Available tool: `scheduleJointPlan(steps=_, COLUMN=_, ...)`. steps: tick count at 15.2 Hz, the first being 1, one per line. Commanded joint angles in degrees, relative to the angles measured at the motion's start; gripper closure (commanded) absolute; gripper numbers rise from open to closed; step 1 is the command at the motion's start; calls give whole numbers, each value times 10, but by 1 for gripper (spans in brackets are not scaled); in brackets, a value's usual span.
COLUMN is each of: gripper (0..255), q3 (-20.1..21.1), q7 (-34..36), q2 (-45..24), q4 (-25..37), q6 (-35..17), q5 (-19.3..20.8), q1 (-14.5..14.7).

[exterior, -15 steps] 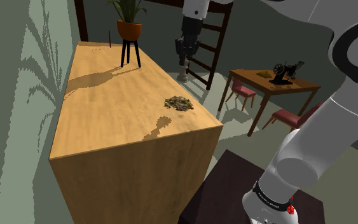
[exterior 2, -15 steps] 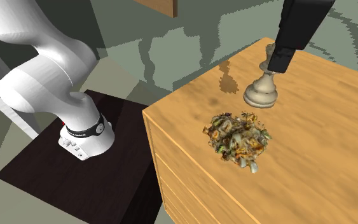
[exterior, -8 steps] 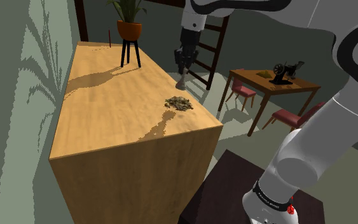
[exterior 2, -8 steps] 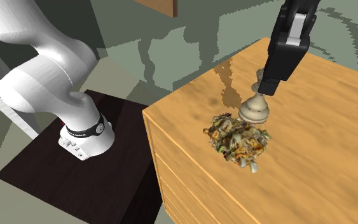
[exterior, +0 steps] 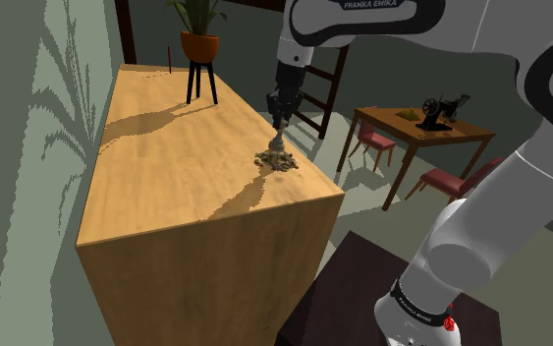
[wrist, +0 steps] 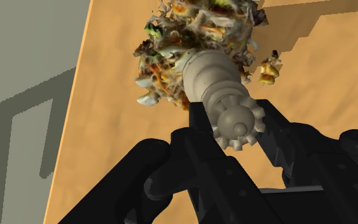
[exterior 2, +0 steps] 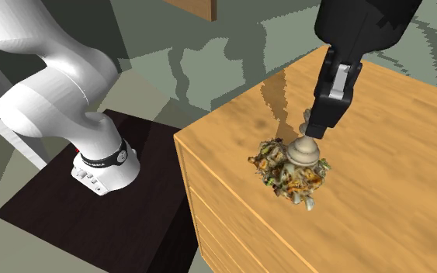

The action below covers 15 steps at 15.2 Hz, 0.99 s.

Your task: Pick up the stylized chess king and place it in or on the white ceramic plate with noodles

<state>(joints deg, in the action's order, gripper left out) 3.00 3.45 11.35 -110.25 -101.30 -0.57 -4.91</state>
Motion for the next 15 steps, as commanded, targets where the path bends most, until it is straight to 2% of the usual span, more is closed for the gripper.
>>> scheduleJointPlan(steps=1, gripper=255, q3=0, q7=0, q2=1, q4=-5, q6=-4, q5=0, q1=0)
scheduleJointPlan(steps=7, gripper=255, q3=0, q7=0, q2=1, q4=-5, q6=-4, q5=0, q1=0)
scheduleJointPlan(steps=8, gripper=0, q3=0, q7=0, q2=1, q4=-5, q6=-4, q5=0, q1=0)
scheduleJointPlan(steps=13, gripper=0, q3=0, q7=0, q2=1, q4=-5, q6=-4, q5=0, q1=0)
scheduleJointPlan(steps=15, gripper=0, q3=0, q7=0, q2=-1, q4=36, q6=34, q5=0, q1=0)
